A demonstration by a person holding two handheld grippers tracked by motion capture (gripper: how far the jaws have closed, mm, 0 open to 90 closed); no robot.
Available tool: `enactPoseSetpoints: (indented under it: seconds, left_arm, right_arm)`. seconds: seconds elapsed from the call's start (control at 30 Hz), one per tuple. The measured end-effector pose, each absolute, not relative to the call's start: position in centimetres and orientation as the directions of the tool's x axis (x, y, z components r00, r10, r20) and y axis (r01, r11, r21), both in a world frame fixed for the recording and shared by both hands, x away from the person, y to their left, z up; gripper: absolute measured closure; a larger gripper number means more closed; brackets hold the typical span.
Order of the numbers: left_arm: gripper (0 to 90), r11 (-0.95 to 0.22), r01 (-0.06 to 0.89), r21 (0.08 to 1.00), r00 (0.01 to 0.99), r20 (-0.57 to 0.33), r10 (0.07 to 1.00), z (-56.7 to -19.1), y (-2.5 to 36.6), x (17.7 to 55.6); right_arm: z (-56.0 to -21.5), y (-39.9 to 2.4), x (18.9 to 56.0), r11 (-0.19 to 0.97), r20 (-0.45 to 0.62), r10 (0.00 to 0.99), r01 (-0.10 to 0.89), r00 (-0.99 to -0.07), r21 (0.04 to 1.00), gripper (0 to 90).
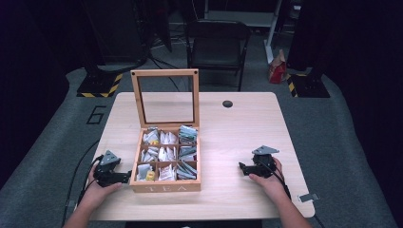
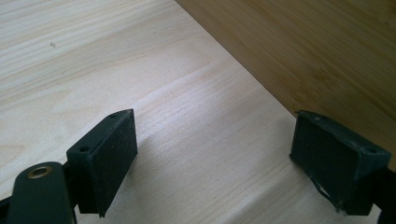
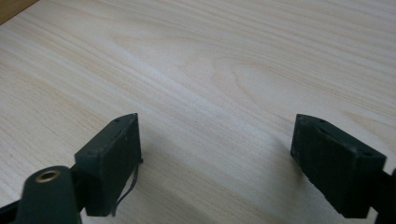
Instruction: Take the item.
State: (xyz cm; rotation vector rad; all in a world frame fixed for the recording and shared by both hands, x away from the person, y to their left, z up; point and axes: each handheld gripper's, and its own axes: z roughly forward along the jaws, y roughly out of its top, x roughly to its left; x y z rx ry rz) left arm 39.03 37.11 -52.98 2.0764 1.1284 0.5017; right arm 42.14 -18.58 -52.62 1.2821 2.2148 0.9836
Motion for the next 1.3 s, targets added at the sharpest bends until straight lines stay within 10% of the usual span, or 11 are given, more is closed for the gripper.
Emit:
enactPoseSetpoints:
  seconds: [0.63,1.3]
  left_arm:
    - [14.1,-0.367,0.564,0.740,0.543,0.002,0.839,-53.0,37.1,39.0]
    - [14.2,-0.364,0.565,0.740,0.542,0.000,0.841,-53.0,37.1,39.0]
  right_arm:
    - [-50.0,-17.4,41.0,0.338,0.017,0.847,0.563,-0.532,0.754,39.6]
    - [-47.3,-16.9,40.3,0.363,0.009,0.829,0.549,-0.560,0.753,39.8]
